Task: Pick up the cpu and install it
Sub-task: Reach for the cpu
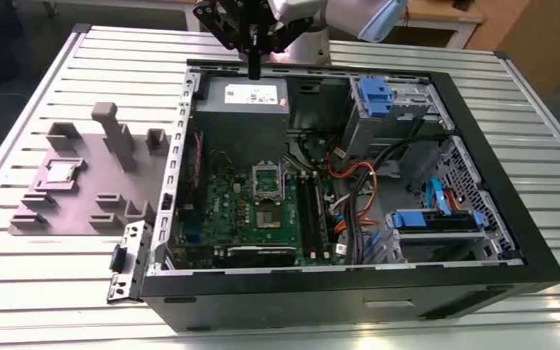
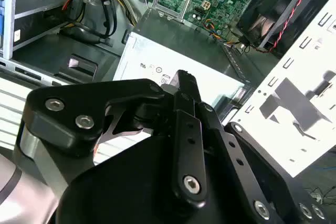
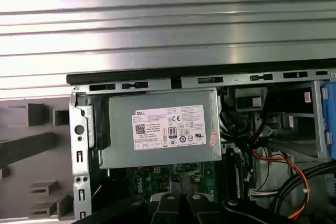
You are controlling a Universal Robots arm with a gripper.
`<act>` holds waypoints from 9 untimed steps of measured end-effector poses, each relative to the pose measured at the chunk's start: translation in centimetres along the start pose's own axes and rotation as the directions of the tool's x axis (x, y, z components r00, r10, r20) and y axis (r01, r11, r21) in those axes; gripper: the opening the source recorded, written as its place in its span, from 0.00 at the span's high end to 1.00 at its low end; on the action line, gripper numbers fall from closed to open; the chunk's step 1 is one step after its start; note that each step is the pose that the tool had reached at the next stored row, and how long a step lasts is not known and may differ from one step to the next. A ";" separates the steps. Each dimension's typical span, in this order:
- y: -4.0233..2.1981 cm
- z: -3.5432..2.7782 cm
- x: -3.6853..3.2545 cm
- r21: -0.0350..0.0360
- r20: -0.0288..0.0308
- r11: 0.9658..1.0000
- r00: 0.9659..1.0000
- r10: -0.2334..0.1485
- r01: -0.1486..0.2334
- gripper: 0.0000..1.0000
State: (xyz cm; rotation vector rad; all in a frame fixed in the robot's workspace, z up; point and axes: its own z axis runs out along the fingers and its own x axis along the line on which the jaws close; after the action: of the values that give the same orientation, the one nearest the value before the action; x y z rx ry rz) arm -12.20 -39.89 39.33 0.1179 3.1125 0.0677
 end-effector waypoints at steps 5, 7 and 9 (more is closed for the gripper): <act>0.00 0.00 0.00 0.000 0.000 1.000 1.000 0.000 0.000 0.89; 0.00 0.00 0.00 0.000 0.000 1.000 1.000 0.000 0.000 0.89; 0.00 0.00 0.00 0.000 0.000 1.000 1.000 0.000 0.000 0.89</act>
State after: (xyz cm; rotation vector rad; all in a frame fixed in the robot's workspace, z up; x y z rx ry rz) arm -12.20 -39.89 39.33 0.1180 3.1125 0.0676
